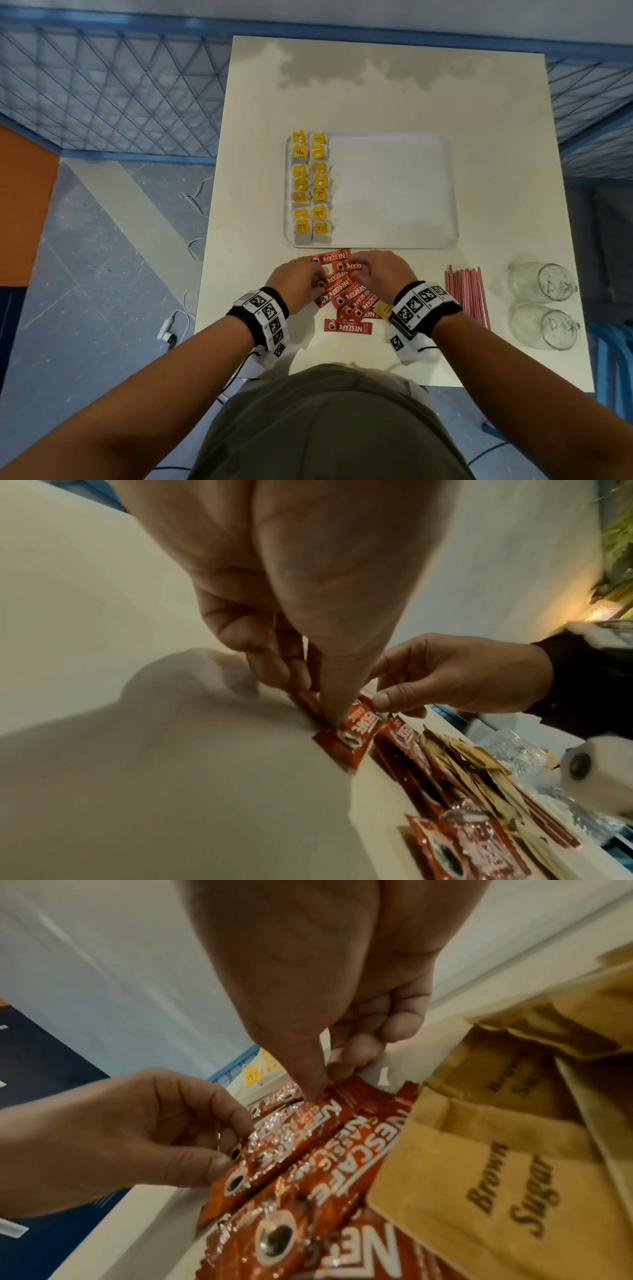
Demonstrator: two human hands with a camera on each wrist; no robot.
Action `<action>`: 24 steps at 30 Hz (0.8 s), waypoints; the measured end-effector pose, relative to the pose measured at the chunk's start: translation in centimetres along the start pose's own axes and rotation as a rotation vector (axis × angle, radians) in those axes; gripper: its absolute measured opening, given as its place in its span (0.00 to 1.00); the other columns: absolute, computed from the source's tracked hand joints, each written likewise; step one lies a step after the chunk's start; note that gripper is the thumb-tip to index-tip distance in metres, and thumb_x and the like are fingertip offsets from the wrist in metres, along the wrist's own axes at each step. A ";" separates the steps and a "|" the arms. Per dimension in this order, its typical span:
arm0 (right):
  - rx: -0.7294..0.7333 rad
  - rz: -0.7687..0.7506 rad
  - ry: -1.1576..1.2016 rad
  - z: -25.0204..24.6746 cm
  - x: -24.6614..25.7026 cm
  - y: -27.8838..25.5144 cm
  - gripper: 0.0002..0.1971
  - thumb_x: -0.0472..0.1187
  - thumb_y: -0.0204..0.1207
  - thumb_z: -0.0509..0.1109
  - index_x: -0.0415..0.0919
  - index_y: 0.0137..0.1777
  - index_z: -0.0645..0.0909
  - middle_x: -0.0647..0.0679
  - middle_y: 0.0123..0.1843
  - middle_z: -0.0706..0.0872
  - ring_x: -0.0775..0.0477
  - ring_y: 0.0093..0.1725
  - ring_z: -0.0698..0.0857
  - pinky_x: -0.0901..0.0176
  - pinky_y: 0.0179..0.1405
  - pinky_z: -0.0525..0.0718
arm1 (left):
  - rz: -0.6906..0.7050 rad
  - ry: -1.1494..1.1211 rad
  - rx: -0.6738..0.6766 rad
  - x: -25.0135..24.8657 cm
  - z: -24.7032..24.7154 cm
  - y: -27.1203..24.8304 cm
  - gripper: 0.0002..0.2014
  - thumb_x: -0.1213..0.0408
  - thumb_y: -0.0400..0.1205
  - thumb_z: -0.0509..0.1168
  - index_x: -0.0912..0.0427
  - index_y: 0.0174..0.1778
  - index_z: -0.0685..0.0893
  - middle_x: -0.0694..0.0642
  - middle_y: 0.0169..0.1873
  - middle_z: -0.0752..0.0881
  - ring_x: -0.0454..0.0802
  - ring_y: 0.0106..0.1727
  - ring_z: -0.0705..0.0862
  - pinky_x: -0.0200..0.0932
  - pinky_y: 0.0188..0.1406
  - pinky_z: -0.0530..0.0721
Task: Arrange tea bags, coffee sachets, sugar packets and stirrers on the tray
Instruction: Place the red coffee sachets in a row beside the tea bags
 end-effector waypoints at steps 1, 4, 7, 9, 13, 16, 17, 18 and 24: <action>0.002 0.004 -0.001 0.0 0.0 -0.1 0.20 0.50 0.83 0.70 0.54 0.74 0.81 0.51 0.67 0.88 0.46 0.65 0.85 0.46 0.68 0.82 | -0.006 -0.002 0.001 0.0 0.1 0.0 0.09 0.55 0.80 0.73 0.49 0.55 0.87 0.46 0.48 0.84 0.48 0.49 0.83 0.43 0.45 0.78; 0.010 0.012 0.001 0.2 -0.1 -0.2 0.20 0.49 0.83 0.70 0.54 0.75 0.79 0.52 0.61 0.90 0.48 0.59 0.87 0.47 0.63 0.84 | -0.037 -0.018 -0.005 0.4 0.3 -0.1 0.08 0.55 0.79 0.73 0.50 0.53 0.88 0.45 0.44 0.82 0.49 0.47 0.83 0.43 0.44 0.76; 0.020 0.025 -0.016 0.4 -0.2 -0.4 0.19 0.49 0.84 0.69 0.53 0.73 0.80 0.52 0.63 0.90 0.47 0.61 0.86 0.45 0.64 0.84 | -0.075 -0.071 -0.005 1.0 0.4 -0.3 0.07 0.55 0.80 0.73 0.50 0.52 0.88 0.44 0.42 0.82 0.48 0.46 0.83 0.43 0.44 0.77; 0.021 0.030 -0.009 0.4 -0.1 -0.5 0.16 0.49 0.84 0.68 0.53 0.71 0.82 0.53 0.61 0.90 0.48 0.59 0.86 0.46 0.63 0.84 | -0.097 -0.124 -0.014 1.5 0.2 -0.6 0.05 0.56 0.81 0.72 0.49 0.50 0.89 0.43 0.39 0.83 0.47 0.45 0.84 0.42 0.44 0.78; 0.009 0.045 -0.019 0.5 -0.3 -0.7 0.15 0.48 0.84 0.66 0.53 0.68 0.84 0.52 0.63 0.90 0.47 0.61 0.86 0.48 0.63 0.83 | -0.150 -0.257 -0.067 2.6 -0.8 -1.5 0.02 0.59 0.82 0.71 0.51 0.45 0.89 0.45 0.39 0.87 0.44 0.43 0.84 0.39 0.44 0.80; -0.003 0.048 -0.014 0.5 -0.2 -1.1 0.17 0.48 0.85 0.65 0.52 0.72 0.82 0.51 0.68 0.88 0.47 0.65 0.85 0.47 0.67 0.82 | -0.191 -0.403 -0.085 3.5 -1.4 -2.1 0.04 0.60 0.81 0.73 0.48 0.41 0.87 0.44 0.38 0.88 0.41 0.41 0.84 0.35 0.40 0.77; -0.016 0.039 0.006 0.3 0.1 -1.2 0.18 0.49 0.85 0.65 0.53 0.73 0.82 0.52 0.66 0.89 0.48 0.63 0.86 0.48 0.66 0.82 | -0.197 -0.457 -0.082 3.8 -1.5 -2.4 0.04 0.61 0.81 0.73 0.48 0.42 0.87 0.45 0.39 0.89 0.42 0.41 0.85 0.37 0.42 0.80; -0.031 0.024 0.039 0.3 0.4 -1.3 0.17 0.50 0.85 0.66 0.54 0.72 0.83 0.53 0.62 0.90 0.50 0.58 0.87 0.50 0.61 0.83 | -0.196 -0.512 -0.079 3.9 -1.7 -2.6 0.03 0.62 0.80 0.74 0.48 0.43 0.88 0.47 0.40 0.89 0.44 0.41 0.86 0.39 0.44 0.83; -0.106 -0.085 0.338 -0.8 4.1 -2.0 0.11 0.55 0.83 0.68 0.54 0.54 0.90 0.57 0.48 0.91 0.58 0.47 0.85 0.55 0.49 0.85 | -0.155 -0.752 -0.098 3.2 -2.5 -3.4 0.04 0.72 0.80 0.73 0.64 0.49 0.88 0.56 0.37 0.89 0.44 0.36 0.86 0.38 0.42 0.84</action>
Point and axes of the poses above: each hand's wrist, its own y-axis towards the middle knuckle, its own z-axis out of the palm, x = y × z, the point moved 7 cm from there along y, towards the middle knuckle
